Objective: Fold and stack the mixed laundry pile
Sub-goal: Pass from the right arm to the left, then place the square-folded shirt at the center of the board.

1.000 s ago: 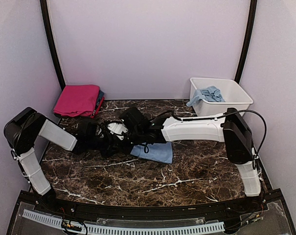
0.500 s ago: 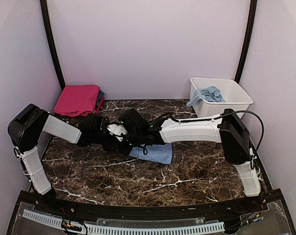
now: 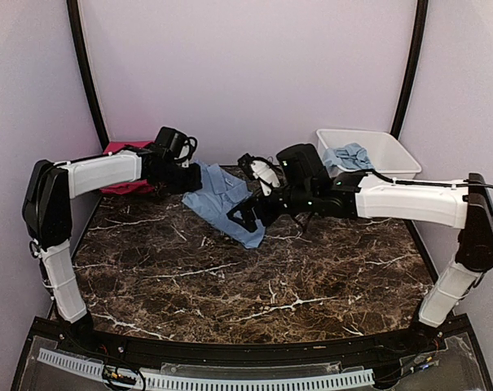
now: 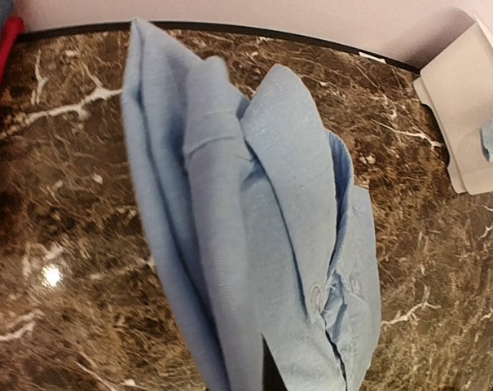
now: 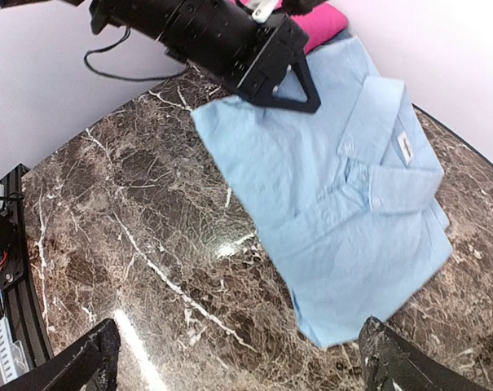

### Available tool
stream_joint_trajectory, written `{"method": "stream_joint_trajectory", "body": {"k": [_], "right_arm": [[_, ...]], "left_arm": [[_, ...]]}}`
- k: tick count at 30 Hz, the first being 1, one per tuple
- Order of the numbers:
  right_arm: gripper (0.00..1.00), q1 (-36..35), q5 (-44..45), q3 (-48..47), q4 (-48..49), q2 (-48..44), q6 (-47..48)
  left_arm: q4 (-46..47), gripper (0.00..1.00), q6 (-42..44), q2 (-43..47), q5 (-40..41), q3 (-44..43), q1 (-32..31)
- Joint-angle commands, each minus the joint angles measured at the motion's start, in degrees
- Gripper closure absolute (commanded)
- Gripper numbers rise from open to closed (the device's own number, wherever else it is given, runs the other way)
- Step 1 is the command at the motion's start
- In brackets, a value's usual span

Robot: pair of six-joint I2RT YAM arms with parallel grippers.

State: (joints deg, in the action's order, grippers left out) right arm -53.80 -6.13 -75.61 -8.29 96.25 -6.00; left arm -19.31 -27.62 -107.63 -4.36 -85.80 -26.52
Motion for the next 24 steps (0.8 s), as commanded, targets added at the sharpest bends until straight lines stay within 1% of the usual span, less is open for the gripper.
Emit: {"method": "stream_joint_trajectory", "body": {"k": [1,6,8,12,15,20,24], "right_arm": [[0.01,0.98,1.01,6.41,1.65,-5.15,-2.46],[0.01,1.63,1.94,11.53,1.54,-9.91,-3.02],[0.01,1.76,2.08,12.66,1.45,-10.97,-3.13],[0.02,1.94,2.18,13.73,1.18,-12.33,-3.32],[0.01,1.95,2.01,14.03,1.09,-12.73,-3.49],[0.01,1.95,1.85,14.28,1.06,-12.83,-3.92],[0.01,1.95,1.82,14.64,1.05,-12.98,-4.17]], "left_arm": [[-13.82,1.0,12.61,-5.48,9.98,-11.19,2.22],[-19.93,1.0,19.68,-11.75,16.7,-23.66,4.6],[-20.47,1.0,23.4,-13.03,19.04,-26.62,5.49],[-21.62,1.0,28.92,-15.69,21.96,-33.44,8.05],[-22.7,1.0,31.52,-17.52,22.86,-38.94,10.23],[-22.08,1.0,36.16,-18.26,24.85,-43.16,12.32],[-21.65,1.0,38.86,-18.07,26.66,-45.97,12.62]]}}
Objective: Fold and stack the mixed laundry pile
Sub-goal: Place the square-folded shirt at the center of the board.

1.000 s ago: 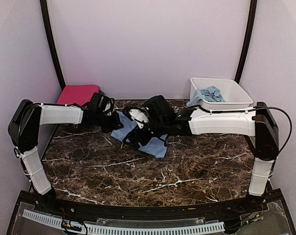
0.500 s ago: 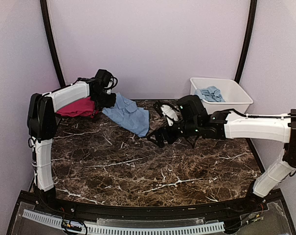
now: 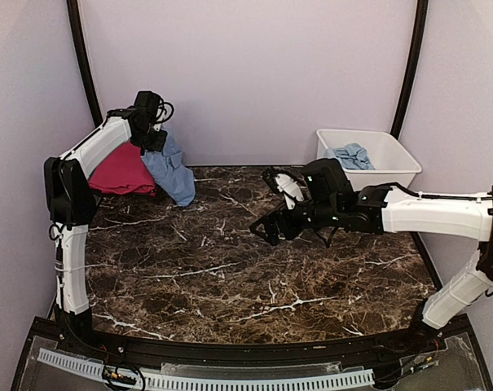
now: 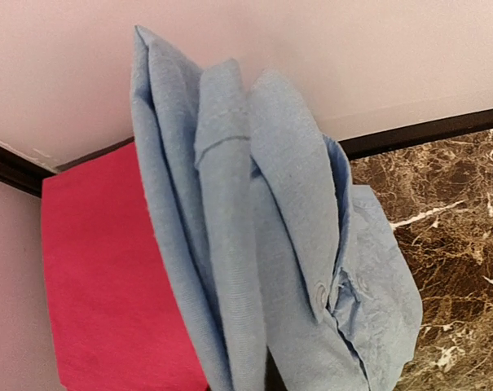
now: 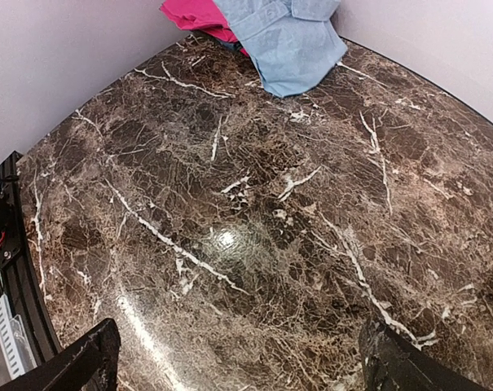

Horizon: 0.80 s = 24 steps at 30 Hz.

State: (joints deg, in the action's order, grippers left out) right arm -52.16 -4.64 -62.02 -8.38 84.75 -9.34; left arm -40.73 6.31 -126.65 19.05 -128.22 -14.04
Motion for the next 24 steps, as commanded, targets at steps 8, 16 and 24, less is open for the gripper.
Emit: {"method": "stream_joint_trajectory", "body": {"k": [8,16,24], "right_arm": [[0.01,0.31,0.85,1.06,0.44,-2.48,-0.38],[0.01,0.31,0.52,0.93,0.41,-2.64,-0.41],[0.01,0.31,0.74,0.89,0.32,-2.84,-0.15]], "left_arm": [[1.52,1.0,10.5,3.51,6.1,-6.26,0.24],[2.94,1.0,13.0,6.79,8.01,-8.59,0.24],[4.78,1.0,15.31,9.28,9.07,-8.6,0.24]]}}
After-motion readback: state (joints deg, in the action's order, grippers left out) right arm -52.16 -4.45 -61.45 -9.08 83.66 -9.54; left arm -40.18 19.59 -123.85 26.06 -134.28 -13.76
